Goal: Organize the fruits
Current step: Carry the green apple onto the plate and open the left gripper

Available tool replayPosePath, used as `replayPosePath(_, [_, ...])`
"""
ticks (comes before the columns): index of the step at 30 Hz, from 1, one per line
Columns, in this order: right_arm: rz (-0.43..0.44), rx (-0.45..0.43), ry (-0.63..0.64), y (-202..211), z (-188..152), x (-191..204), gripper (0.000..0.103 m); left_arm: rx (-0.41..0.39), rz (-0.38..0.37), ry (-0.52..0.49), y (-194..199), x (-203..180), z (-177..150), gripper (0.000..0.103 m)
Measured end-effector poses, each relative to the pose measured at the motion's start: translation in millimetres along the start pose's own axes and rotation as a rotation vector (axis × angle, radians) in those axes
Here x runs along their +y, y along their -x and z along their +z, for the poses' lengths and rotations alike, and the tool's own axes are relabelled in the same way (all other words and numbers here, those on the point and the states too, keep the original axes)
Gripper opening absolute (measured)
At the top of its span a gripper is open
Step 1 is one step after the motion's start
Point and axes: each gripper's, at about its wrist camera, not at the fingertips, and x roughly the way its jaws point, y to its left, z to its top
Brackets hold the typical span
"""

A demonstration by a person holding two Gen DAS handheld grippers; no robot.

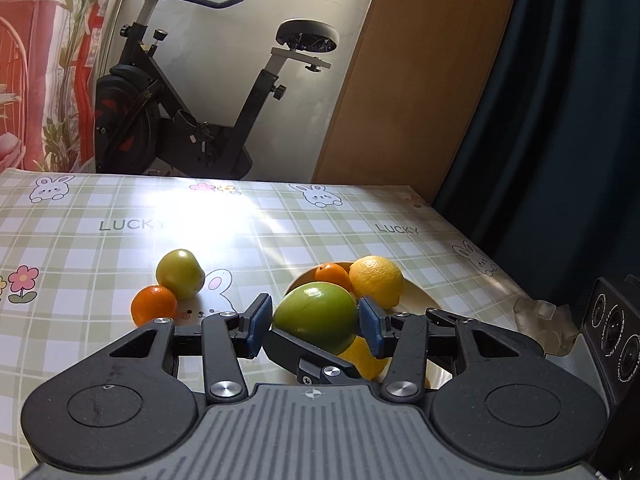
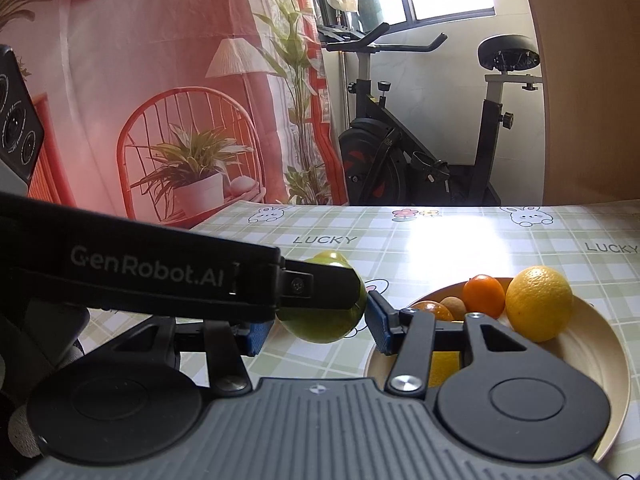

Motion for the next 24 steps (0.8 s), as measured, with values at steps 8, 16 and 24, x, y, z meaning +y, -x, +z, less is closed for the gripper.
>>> replayPosePath(8, [-0.051, -0.04, -0.067, 24, 0, -32, 0.052, 0.035, -0.05, -0.081, -25, -33, 3, 0.05])
replayPosePath(16, [-0.115, -0.051, -0.132, 37, -8, -69, 0.052, 0.081, -0.093, -0.116, -53, -56, 5, 0.05])
replayPosePath(24, [-0.181, -0.046, -0.175, 43, -14, -99, 0.052, 0.138, -0.118, -0.125, -85, -71, 3, 0.05])
